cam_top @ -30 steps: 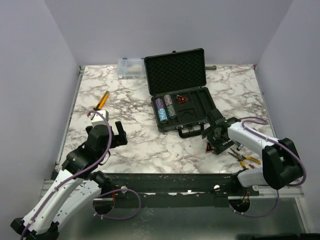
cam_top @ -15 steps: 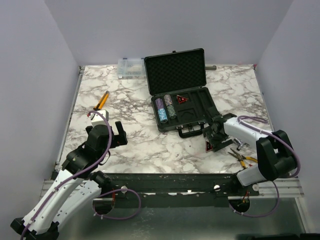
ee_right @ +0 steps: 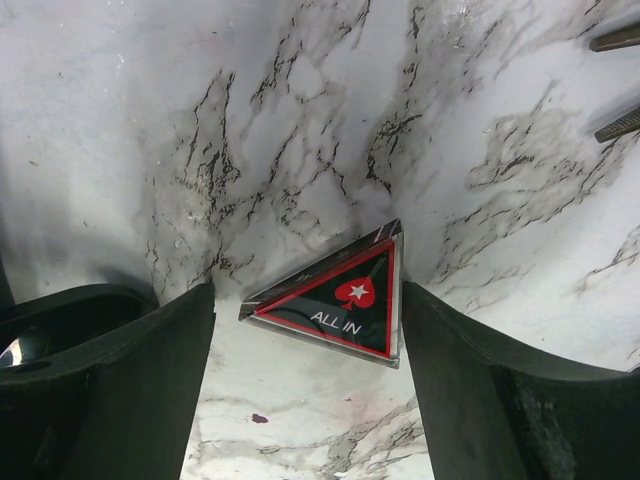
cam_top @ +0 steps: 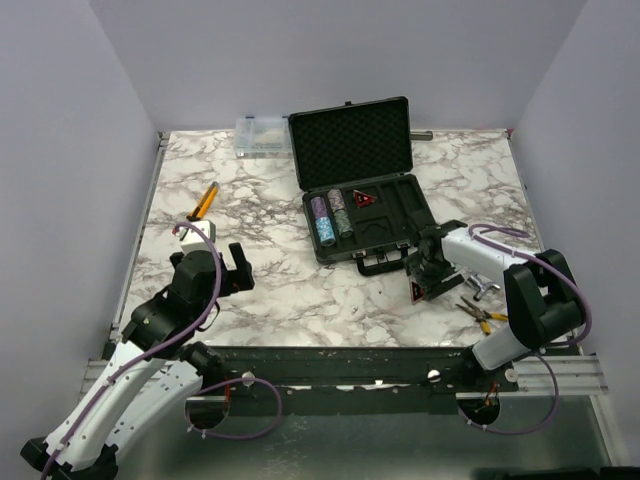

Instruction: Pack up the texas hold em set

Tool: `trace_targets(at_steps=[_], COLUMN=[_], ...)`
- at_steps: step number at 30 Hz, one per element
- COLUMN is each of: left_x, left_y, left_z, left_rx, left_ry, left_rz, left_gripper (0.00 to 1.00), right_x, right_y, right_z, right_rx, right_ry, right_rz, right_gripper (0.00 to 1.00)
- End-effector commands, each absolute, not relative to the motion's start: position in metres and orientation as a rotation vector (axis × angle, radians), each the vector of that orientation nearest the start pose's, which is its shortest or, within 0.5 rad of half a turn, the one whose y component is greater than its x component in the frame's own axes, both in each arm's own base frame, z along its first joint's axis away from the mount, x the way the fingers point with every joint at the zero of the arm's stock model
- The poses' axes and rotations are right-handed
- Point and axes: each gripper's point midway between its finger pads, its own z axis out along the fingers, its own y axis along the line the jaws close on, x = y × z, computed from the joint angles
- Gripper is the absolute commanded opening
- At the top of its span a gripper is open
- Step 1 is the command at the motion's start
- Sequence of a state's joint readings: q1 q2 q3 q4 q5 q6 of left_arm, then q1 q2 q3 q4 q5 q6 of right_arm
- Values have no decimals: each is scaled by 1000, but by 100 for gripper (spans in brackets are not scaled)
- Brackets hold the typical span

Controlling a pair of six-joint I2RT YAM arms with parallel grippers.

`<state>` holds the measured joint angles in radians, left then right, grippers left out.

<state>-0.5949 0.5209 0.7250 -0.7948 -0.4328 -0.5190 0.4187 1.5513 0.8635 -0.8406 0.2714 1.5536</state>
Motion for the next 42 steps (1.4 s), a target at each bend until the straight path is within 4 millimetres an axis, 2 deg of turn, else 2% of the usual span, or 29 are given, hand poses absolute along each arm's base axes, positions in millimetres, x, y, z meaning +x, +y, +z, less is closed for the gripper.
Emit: trace_targets(at_steps=[1, 5, 12, 20, 31, 42], left_x=[197, 198, 197, 197, 197, 197], left_y=[-63, -63, -63, -63, -62, -62], left_z=[191, 191, 191, 191, 192, 192], left_rx=[-185, -183, -182, -182, -186, -191], left_ry=[2079, 2082, 2082, 2082, 2076, 2072], left_rz=[-190, -188, -189, -189, -190, -191], left_gripper=[98, 98, 98, 98, 98, 98], right_x=[227, 223, 218, 215, 224, 229], right_y=[89, 90, 92, 92, 88, 83], right_z=[5, 3, -2, -6, 4, 25], right_rx=[1536, 1527, 1518, 1513, 1412, 1330], right_ry=[2454, 2476, 2505, 2517, 2527, 2508], right_rz=[-252, -238, -229, -231, -236, -206], right_gripper=[77, 76, 65, 60, 49, 46])
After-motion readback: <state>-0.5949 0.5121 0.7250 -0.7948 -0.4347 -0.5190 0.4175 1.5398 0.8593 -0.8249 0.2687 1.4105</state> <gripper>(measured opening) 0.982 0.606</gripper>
